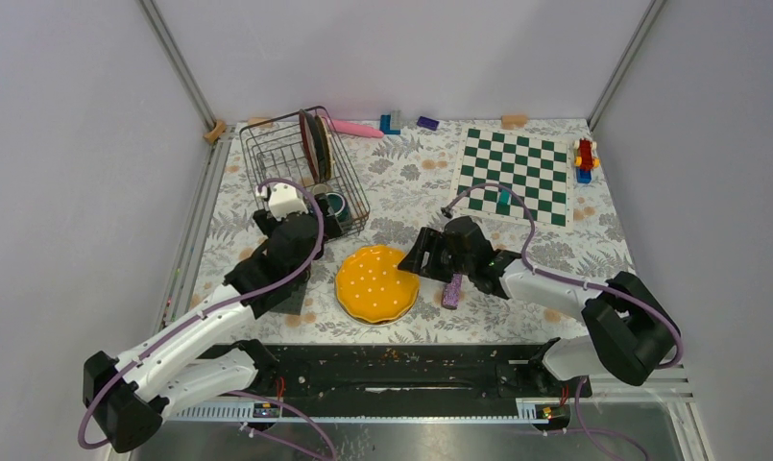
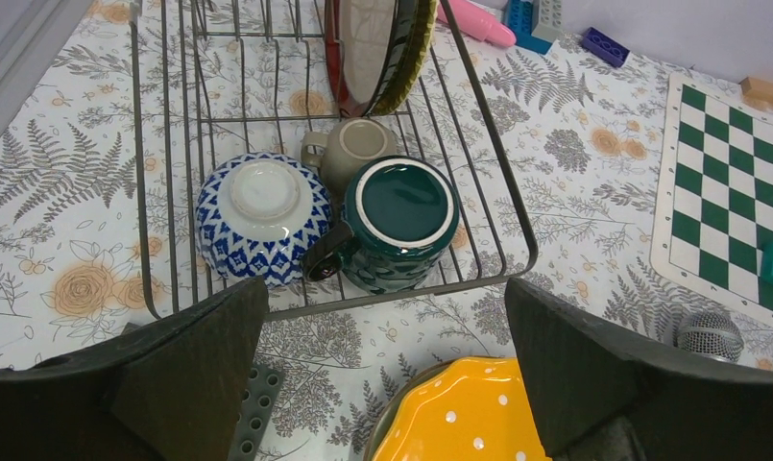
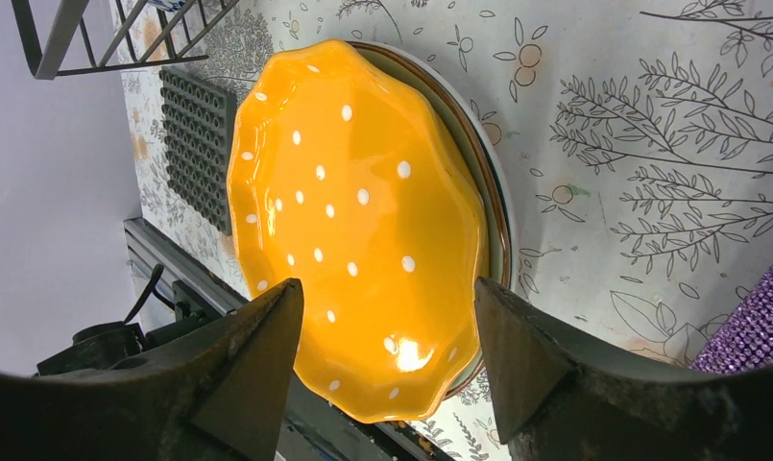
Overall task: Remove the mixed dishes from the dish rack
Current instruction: Place the plate at the center of the board.
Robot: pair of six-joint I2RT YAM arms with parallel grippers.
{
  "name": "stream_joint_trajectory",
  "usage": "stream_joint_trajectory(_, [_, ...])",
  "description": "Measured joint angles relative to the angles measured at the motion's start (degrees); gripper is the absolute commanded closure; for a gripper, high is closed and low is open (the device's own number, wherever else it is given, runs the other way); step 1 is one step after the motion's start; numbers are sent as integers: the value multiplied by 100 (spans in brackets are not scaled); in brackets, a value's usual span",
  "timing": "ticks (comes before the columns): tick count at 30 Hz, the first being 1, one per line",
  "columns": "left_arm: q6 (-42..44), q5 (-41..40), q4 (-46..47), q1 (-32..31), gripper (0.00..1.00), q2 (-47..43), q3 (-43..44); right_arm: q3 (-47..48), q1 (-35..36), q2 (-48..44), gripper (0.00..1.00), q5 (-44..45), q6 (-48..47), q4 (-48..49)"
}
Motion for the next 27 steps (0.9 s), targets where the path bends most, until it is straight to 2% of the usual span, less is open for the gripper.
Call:
stream_joint_trajectory(5, [-15,72,2,138,1,114,2,87,0,109,18,-74,-70,-7])
stream_joint_trajectory(9, [-17,267,-2,398,1,337,70,181,0,129,1,-85,-168,-120])
stream_joint_trajectory(13, [-13,627,-13,920,1,647,361,199,7,-90,1,107,-313,-313])
stream_joint_trajectory(18, [13,1421,9,1827,1,1152,1051,129,11,-938,0,579,-492,-520])
stream_joint_trajectory(22, [15,2074,9,2483,1,1862,1934,-157,15,-1836,0,1088,-603,-621])
stream_joint_trajectory(27, [20,2693,-90,3008,1,3012,3099,-730,20,-2997,0,1729,-772,-789])
